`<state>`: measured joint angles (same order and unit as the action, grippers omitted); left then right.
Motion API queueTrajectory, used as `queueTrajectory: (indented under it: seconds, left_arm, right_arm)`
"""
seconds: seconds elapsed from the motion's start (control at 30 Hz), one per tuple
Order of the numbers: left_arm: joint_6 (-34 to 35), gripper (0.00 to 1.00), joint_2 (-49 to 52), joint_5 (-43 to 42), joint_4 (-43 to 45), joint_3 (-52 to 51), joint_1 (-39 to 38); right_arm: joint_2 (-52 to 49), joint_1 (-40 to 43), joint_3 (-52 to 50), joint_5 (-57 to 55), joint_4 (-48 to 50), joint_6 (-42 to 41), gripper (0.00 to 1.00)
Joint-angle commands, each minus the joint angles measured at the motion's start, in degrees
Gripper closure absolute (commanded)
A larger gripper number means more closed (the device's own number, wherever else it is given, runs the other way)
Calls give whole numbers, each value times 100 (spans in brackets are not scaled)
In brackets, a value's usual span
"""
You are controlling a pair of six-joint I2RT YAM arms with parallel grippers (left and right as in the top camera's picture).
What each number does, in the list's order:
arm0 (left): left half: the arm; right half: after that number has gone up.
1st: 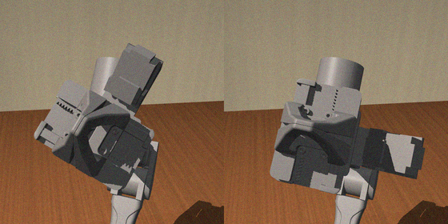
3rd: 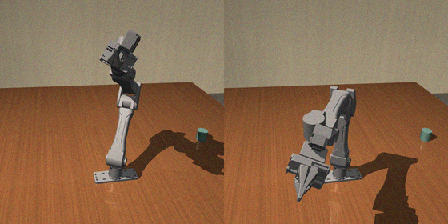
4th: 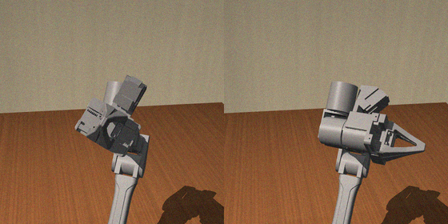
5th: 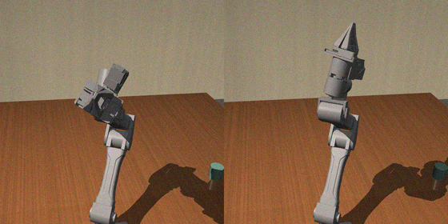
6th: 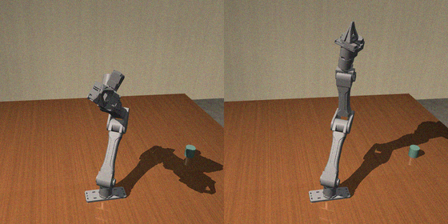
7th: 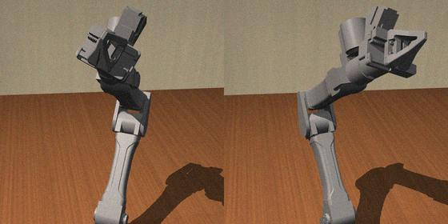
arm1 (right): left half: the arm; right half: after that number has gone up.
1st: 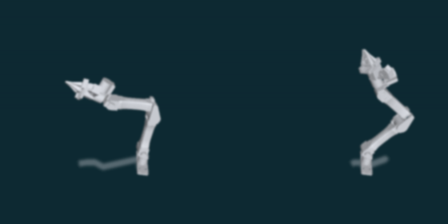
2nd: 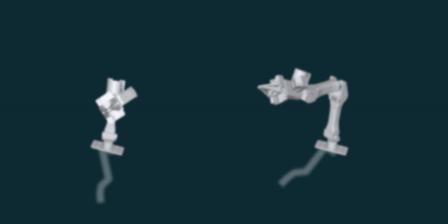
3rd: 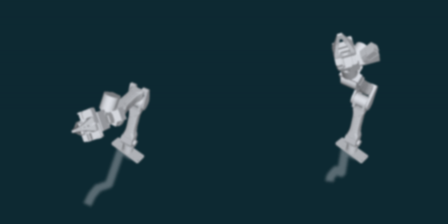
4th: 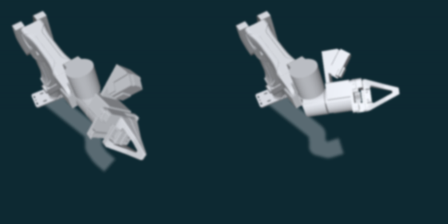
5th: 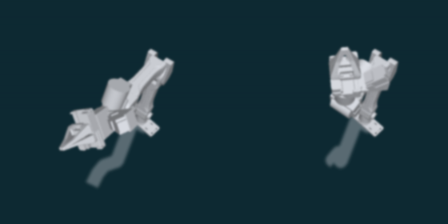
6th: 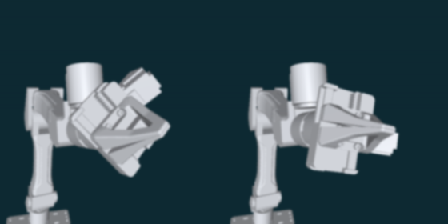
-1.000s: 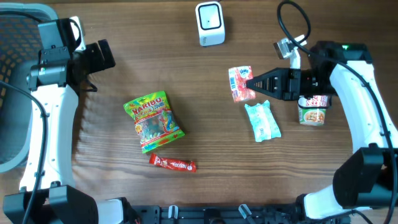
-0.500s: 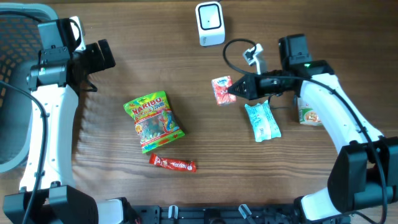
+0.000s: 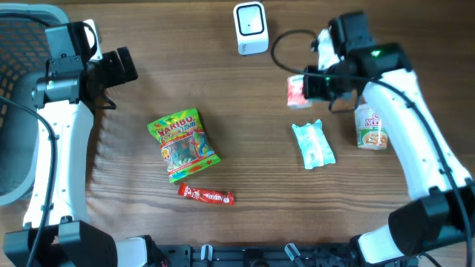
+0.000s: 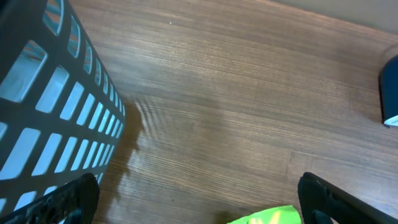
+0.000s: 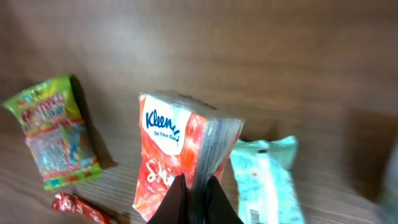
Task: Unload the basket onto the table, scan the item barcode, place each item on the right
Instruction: 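Lift the Kleenex pack and hold it in front of the scanner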
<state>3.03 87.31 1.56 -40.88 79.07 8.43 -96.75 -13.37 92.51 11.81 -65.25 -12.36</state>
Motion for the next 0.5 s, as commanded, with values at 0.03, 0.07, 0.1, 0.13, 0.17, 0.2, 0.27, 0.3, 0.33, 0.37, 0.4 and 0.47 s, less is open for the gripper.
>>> queueTrajectory:
  seconds: [0.03,0.07,0.1,0.13,0.17,0.2,0.27,0.3,0.33,0.37,0.4,0.47]
  left_arm:
    - [-90,0,-52,-46,13,44,48]
    - [-90,0,-52,-48,13,44,48]
    - [-90,0,-52,-46,13,44,48]
    - [-90,0,-52,-48,15,44,48]
    - [-90,0,-52,-46,13,44,48]
    - [-90,0,-52,-48,13,44,48]
    - [-90,0,-52,-48,13,44,48]
    - [-90,0,-52,-48,13,44,48]
    - [-90,0,-52,-48,13,44,48]
    - [-90,0,-52,-46,13,44,48]
    - [-90,0,-52,-48,13,44,48]
    - [-87,0,-52,-46,13,44,48]
  right_arm:
    - [17,2,1397,-452,-516,-11,96]
    - [-39,2,1703,-455,-638,-11,96]
    - [-164,2,2098,-457,-828,-9,96]
    - [-306,4,2444,-459,-997,-7,96]
    - [-542,2,2940,-459,-1233,35,96]
    - [-920,-26,3626,-520,-1532,50,96]
    - [-1370,-101,4325,-688,-1740,136,96]
    - [-1681,-186,4686,-909,-1681,175,96]
    - [-1845,-256,4800,-1056,-1561,190,96]
    - [-2035,-348,4806,-1283,-1320,208,96]
    - [-2197,-411,4806,-1401,-1178,271,96]
    - [-2583,-518,4802,-1526,-879,363,96]
